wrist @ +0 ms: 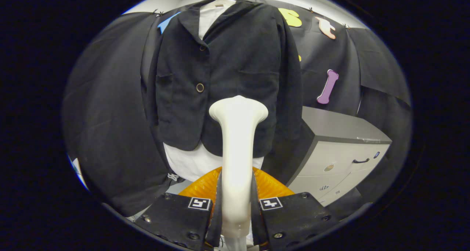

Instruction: Iron the clothes twice with a garment steamer, once on the left side and once on the right side.

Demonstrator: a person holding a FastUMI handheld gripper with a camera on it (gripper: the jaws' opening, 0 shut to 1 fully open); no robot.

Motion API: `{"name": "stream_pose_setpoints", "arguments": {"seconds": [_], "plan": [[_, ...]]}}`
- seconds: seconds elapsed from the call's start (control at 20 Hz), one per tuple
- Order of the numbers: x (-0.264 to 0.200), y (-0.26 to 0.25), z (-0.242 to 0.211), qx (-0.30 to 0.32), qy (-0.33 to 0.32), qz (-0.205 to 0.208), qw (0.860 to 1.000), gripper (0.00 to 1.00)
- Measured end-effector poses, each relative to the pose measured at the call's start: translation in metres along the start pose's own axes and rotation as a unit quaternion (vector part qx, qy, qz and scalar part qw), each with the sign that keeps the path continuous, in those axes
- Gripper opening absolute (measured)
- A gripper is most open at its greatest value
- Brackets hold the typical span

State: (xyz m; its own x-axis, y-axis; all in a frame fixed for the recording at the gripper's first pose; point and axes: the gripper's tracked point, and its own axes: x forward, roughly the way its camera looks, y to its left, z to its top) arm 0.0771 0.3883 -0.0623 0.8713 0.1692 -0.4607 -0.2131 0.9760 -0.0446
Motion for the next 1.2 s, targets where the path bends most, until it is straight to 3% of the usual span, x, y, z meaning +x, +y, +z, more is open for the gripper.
{"name": "stream_pose_setpoints", "arguments": {"seconds": [0.8, 1.2], "plan": [[0.020, -0.007, -0.068, -0.001, 0.088, -0.022, 0.996, 0.35], [-0.016, 0.010, -0.024, 0.003, 0.026, -0.017, 1.000, 0.35]]}}
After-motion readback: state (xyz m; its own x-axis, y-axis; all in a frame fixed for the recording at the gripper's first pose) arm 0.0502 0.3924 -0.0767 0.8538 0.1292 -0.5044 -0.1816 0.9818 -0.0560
